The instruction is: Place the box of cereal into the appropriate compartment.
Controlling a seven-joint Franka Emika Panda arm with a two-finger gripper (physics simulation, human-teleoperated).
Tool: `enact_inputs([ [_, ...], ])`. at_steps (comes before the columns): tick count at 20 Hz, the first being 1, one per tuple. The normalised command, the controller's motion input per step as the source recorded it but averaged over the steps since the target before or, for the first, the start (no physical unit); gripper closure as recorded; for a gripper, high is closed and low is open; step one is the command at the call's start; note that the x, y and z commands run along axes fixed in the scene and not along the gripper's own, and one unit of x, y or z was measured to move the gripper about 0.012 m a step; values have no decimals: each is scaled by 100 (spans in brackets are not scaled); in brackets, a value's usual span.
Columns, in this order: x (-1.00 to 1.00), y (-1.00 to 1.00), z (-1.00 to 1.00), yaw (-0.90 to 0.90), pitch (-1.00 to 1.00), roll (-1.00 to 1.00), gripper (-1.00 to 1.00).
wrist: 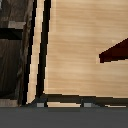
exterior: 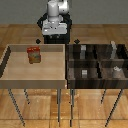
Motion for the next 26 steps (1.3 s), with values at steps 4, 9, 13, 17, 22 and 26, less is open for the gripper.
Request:
enact_inputs([
  [4,0,0,0,0,0,0,-100],
  [9,0,-60,0,0,0,0,-100],
  [13,0,-50,4,0,0,0,-100],
  [17,0,0,75,0,0,0,-100],
  [22,20,-20,0,0,0,0,-100],
  [26,0,-75,0,0,0,0,-100],
])
